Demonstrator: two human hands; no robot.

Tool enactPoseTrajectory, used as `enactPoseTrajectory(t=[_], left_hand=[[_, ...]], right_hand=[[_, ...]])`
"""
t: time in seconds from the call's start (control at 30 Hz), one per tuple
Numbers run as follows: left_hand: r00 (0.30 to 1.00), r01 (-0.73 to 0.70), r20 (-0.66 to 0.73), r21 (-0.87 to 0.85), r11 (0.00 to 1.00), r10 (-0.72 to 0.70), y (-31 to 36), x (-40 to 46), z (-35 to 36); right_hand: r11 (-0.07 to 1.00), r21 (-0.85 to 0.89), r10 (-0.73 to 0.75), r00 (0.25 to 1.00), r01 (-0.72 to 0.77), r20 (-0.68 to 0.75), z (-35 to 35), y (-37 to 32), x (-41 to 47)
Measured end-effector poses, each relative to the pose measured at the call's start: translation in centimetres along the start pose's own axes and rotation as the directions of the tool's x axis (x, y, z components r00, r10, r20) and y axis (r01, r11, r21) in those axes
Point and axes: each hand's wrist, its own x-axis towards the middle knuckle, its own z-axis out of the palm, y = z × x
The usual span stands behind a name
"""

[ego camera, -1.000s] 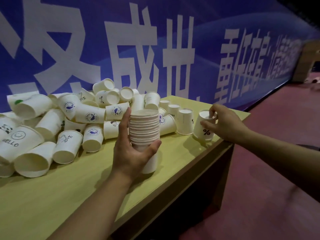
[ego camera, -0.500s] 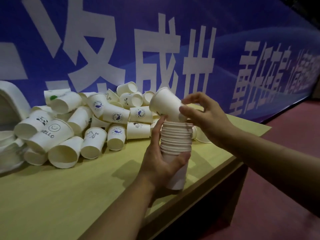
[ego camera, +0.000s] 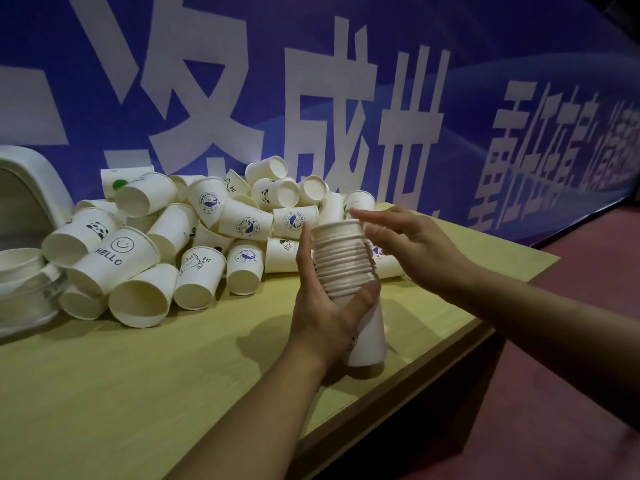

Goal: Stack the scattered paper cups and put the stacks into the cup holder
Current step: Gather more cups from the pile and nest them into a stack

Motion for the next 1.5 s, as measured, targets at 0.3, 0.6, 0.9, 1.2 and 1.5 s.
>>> enactPoseTrajectory(t=[0.3,0.6,0.9,1.2,1.5], left_hand=[[1.000,-0.012,-0.027,0.002,1.000,0.012,0.3,0.0,-0.1],[1.000,0.005,-0.004,-0.015,1.000,-0.005,0.1,0.1,0.1],[0.996,-0.005,0.089,-0.044,0.999,0.009,0.4,0.1,0.2],[0.981,-0.004,0.194,-0.021,1.000,0.008,1.0,-0.3,0.5],[0.988,-0.030,0.149,-0.019,0.999,0.033,1.6,-0.4,0.3]], right_hand=[[0.741,-0.565,0.290,0.931,-0.364,-0.220,-2.7,8.2,2.5],[0.746,-0.556,0.272,0.930,-0.367,-0.248,-2.7,10.9,1.5],[0.956,-0.182,0.101,0.841,-0.230,-0.531,-4.3,8.0,1.4],[0.946,0.320,0.032,0.965,0.055,-0.259,-1.8,-0.7,0.7],[0.925,0.378,0.114,0.982,-0.048,-0.152,-0.5,-2.4,0.8]])
